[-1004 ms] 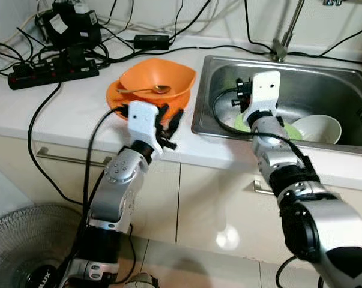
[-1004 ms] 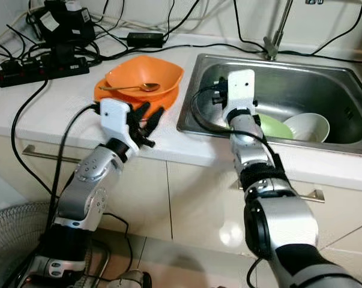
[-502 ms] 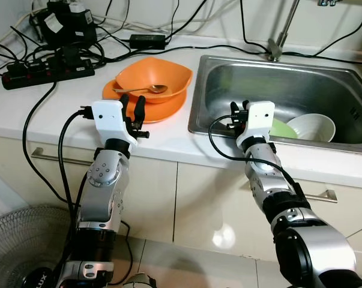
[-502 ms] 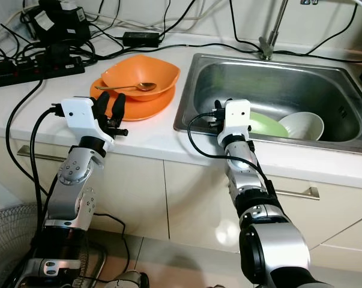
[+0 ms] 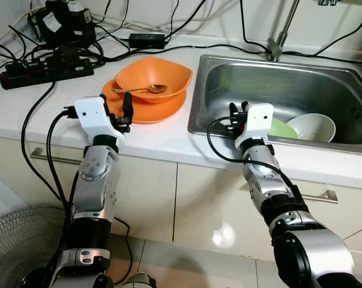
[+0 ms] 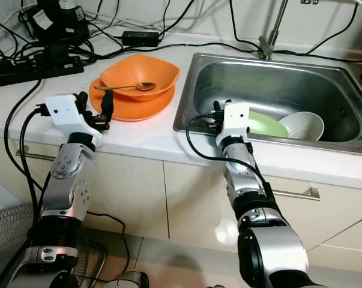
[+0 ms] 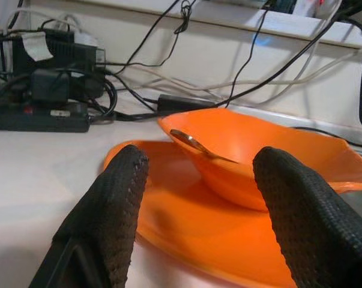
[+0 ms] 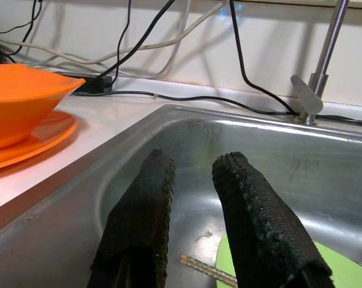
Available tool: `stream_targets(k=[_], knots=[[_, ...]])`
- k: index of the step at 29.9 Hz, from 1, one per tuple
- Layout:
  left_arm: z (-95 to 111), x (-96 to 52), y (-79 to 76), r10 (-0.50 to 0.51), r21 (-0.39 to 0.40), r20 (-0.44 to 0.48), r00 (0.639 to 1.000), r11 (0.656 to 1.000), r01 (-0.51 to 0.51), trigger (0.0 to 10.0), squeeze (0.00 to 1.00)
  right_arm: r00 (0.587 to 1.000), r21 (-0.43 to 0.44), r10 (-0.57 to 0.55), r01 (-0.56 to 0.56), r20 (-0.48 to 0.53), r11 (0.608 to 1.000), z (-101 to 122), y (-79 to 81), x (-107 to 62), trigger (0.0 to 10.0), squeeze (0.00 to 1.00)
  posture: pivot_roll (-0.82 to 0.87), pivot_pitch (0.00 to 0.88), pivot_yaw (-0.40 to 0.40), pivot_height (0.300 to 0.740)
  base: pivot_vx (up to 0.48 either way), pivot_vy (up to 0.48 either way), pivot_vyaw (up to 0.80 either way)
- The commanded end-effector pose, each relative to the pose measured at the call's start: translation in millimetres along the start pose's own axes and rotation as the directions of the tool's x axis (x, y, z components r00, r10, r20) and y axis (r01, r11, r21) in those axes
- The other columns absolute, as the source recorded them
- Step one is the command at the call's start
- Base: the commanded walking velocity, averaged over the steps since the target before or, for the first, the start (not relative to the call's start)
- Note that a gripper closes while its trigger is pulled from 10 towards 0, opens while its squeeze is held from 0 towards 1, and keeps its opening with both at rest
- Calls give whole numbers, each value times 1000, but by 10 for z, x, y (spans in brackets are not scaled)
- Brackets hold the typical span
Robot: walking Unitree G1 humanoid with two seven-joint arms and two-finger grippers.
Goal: Kitchen organization
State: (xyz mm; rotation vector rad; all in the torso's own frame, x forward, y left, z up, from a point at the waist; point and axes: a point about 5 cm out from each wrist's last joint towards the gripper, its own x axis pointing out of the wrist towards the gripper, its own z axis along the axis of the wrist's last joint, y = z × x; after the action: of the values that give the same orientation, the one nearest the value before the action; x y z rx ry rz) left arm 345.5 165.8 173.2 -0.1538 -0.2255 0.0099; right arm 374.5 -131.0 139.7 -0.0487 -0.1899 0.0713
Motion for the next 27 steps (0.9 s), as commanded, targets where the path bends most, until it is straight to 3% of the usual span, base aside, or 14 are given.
stream_targets(k=[1,27], knots=[[32,41,-29,-5,-22,10,1000,1000,5,10000,0,1000,9,-13,13,15,1000,26,-16,0,10000,0,160,41,-8,740,0,0,0],[243,400,-191,-25,-64,58,998,998,29,10000,0,1000,-5,-29,29,11,1000,23,-102,-3,10000,0,133,19,1,740,0,0,0]])
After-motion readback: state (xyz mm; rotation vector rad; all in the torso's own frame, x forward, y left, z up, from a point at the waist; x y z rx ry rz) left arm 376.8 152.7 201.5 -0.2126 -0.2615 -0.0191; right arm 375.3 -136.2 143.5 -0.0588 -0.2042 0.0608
